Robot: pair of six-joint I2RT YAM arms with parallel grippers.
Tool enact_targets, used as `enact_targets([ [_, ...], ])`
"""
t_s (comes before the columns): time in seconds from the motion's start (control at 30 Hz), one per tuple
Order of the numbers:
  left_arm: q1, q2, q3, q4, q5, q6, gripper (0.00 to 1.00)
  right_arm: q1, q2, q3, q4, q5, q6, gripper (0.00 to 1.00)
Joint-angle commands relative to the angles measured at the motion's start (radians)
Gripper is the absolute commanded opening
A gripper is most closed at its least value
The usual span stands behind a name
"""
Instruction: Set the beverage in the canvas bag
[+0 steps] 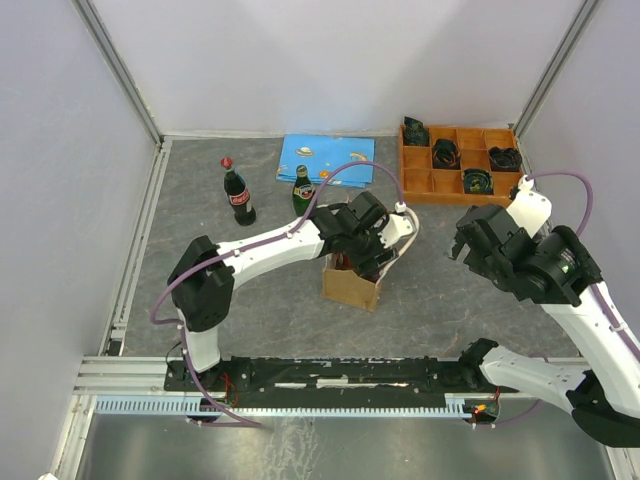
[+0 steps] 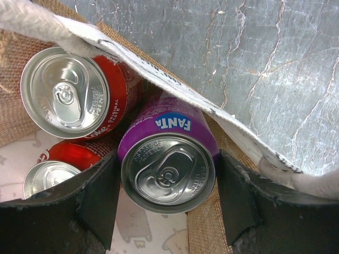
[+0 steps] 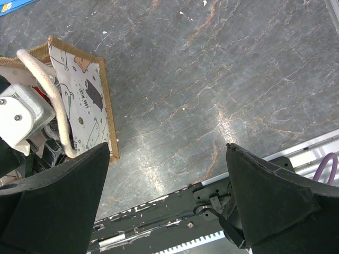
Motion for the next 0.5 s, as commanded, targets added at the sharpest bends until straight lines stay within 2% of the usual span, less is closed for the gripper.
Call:
enact_targets([
  [0.0, -0.004, -0.009, 0.071, 0.086, -0.036, 0.025, 0.03, -0.004, 0.000, 0.019, 0.002, 0.028, 0.006, 0.99],
  [0.07, -0.006, -0.010, 0.074, 0.083, -0.041, 0.022, 0.07, -0.004, 0.004, 0.019, 0.006, 0.026, 0.004, 0.99],
  [0.3, -0.019, -0.029, 0.073, 0.077, -0.062, 0.016, 0.41, -0.005, 0.013, 0.017, 0.023, 0.018, -0.004, 0.99],
  [0.47, -0.027, -0.042, 0.061, 0.088, -0.087, 0.011, 0.45, -0.005, 0.021, 0.016, 0.030, 0.011, -0.008, 0.99],
])
